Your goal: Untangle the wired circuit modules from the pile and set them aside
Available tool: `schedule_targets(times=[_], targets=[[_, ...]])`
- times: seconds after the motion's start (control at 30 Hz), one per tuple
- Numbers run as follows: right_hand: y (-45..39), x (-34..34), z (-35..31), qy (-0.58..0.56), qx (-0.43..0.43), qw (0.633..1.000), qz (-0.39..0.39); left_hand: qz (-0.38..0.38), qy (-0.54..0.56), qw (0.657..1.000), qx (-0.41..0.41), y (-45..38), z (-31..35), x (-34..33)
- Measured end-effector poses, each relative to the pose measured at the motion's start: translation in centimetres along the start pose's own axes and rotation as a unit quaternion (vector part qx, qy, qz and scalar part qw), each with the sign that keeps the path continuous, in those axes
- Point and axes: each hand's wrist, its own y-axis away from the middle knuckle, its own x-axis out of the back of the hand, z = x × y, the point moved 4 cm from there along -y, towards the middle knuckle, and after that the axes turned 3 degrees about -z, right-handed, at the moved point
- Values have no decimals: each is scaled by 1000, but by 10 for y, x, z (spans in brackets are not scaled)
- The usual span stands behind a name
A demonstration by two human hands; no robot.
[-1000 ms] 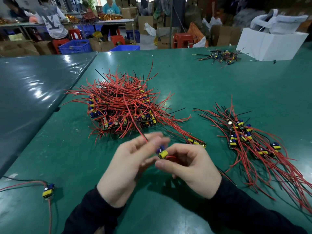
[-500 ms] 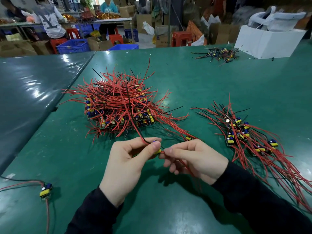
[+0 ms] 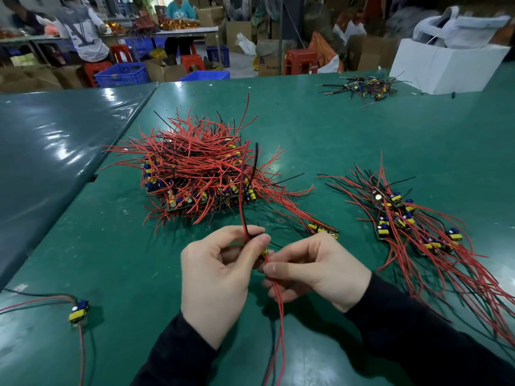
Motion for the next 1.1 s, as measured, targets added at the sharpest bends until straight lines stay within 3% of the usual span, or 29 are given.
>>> schedule_targets(times=[0.1,0.17,0.3,0.43,0.6,0.73,0.9,1.03,1.1], targets=[[-1,0,0,21,12,1000,17,2,103,991,83,-1,-7,-2],[-1,-1,0,19,14,1000,8,2,128,987,96,-2,-7,-1],[1,-5,0,20,5,1000,-10,19,146,984,95,-4,-5,2],[2,-5,-3,57,60,996,17,32,160,983,87,-3,-5,1],[3,-13,0,43,12,997,-64,60,195,975,89,-8,-3,9],[4,-11,0,83,34,994,-62,55,198,976,73,-7,-1,9],[7,-8,-4,177,-1,977,-119,-55,173,973,145,-5,-5,-2],[-2,9,-14,86,31,996,-13,-130,153,959,199,-2,-9,-8],[-4,12,-14,50,34,998,-6,-136,154,956,211,0,-11,-10]])
